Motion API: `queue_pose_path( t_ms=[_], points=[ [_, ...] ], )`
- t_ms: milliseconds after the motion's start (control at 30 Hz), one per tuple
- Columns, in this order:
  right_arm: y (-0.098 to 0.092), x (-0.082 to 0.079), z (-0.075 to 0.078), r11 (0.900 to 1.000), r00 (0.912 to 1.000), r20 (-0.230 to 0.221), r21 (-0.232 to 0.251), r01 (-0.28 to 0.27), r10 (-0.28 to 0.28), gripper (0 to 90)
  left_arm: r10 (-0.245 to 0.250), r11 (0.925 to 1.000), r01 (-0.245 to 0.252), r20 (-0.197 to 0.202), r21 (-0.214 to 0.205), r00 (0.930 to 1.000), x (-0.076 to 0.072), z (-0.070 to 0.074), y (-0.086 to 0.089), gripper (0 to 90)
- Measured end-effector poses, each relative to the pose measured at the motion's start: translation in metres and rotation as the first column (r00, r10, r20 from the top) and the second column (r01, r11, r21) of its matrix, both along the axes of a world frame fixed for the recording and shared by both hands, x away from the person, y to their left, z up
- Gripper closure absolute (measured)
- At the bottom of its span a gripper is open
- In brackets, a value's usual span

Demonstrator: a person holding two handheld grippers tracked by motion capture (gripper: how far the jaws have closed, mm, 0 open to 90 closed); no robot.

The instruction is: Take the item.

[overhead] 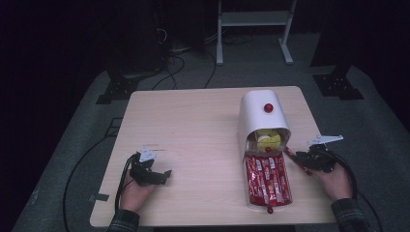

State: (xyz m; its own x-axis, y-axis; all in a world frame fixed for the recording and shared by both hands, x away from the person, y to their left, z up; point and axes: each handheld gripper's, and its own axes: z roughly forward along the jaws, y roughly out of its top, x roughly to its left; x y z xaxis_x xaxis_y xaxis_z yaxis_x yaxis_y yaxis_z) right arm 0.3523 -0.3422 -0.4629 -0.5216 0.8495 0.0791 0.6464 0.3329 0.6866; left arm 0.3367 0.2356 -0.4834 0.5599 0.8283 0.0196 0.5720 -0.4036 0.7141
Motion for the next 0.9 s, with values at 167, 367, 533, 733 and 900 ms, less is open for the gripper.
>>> queue_pose_path(
  t_ms=[167, 367, 533, 733, 900],
  points=[
    [-0.001, 0.000, 0.001, 0.9998, 0.9998, 0.012, 0.011, 0.017, -0.018, 44.8, 0.000, 1.0000, 0.000, 0.000, 0.000, 1.0000, 0.000, 0.000, 0.000, 0.0],
    [-0.003, -0.003, 0.005, 0.9984, 0.9979, 0.034, -0.005, 0.056, -0.056, 18.8, 0.000, 1.0000, 0.000, 0.000, 0.000, 1.0000, 0.000, 0.000, 0.000, 0.0],
    [-0.002, -0.007, 0.006, 0.9972, 0.9966, 0.051, -0.033, 0.067, -0.066, 1.0, 0.000, 1.0000, 0.000, 0.000, 0.000, 1.0000, 0.000, 0.000, 0.000, 0.0],
    [-0.002, -0.015, 0.002, 0.9982, 0.9973, 0.045, -0.014, 0.059, -0.058, 0.0, -0.001, 1.0000, 0.001, 0.000, 0.001, 1.0000, 0.000, 0.000, 0.000, 0.0],
    [-0.005, -0.024, 0.003, 0.9981, 0.9975, 0.034, -0.002, 0.061, -0.061, 0.0, -0.001, 1.0000, 0.001, 0.000, -0.001, 1.0000, 0.000, 0.000, 0.000, 0.0]
  ],
)
